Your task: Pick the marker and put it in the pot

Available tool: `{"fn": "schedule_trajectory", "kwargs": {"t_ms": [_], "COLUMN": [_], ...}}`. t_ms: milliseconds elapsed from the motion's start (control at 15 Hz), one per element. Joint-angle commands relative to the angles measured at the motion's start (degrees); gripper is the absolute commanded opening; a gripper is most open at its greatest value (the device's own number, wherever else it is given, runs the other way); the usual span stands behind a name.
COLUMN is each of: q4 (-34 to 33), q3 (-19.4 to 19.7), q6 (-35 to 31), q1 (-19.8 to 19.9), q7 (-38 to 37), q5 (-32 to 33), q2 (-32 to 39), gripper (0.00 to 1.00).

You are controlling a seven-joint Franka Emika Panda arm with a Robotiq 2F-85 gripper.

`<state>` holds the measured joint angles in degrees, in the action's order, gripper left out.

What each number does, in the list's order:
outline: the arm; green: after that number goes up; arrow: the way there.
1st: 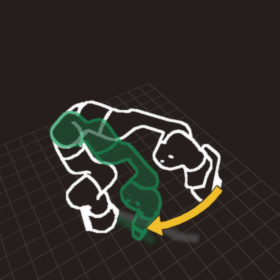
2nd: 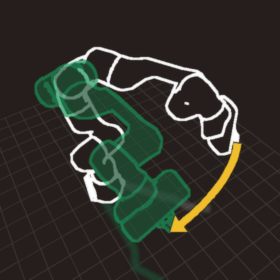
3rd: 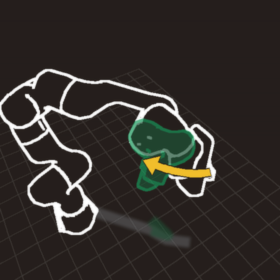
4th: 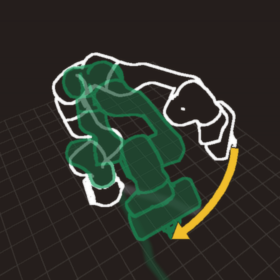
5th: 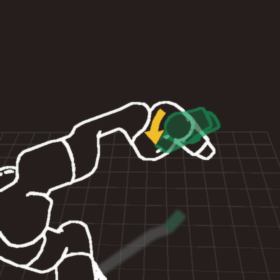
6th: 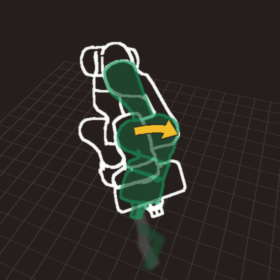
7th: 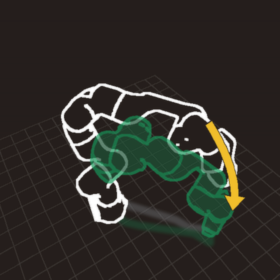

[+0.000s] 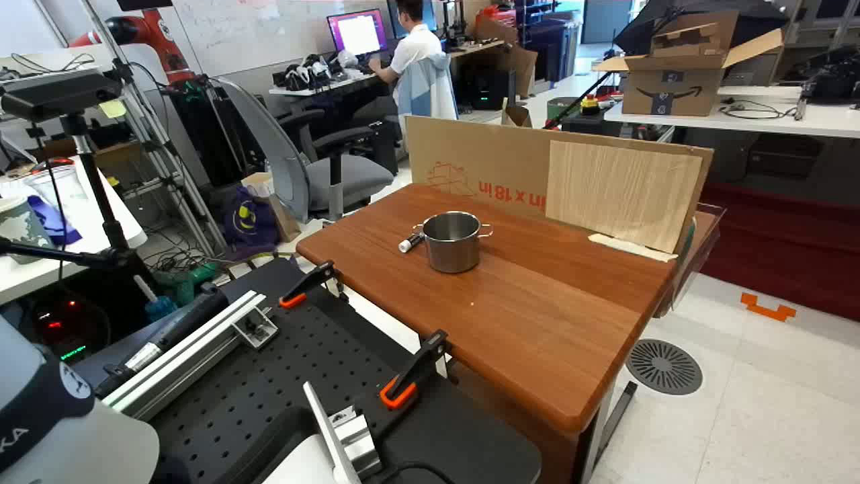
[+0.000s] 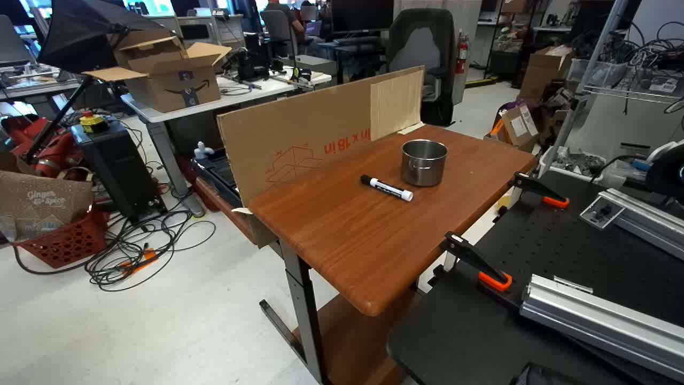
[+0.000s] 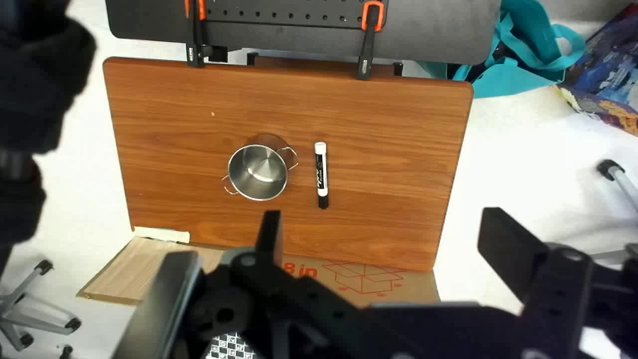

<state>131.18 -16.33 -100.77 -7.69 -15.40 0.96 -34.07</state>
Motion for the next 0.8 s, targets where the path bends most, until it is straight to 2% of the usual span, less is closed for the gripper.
{"fn": "schedule_trajectory", "kwargs": {"t_ms": [0, 467, 733], "q4": [-0.12, 2.82, 6.99], "q3": [0.34, 2.85, 5.14], "q6": [0.10, -3.85, -10.69], "q1": [-0.46, -0.47, -0.63], "q7": [-0.22, 2.45, 5.77], "q5": [0.23, -0.53, -0.99], "q2": [0.13, 0.71, 1.88], "gripper": [1.00, 1.00, 1.00]}}
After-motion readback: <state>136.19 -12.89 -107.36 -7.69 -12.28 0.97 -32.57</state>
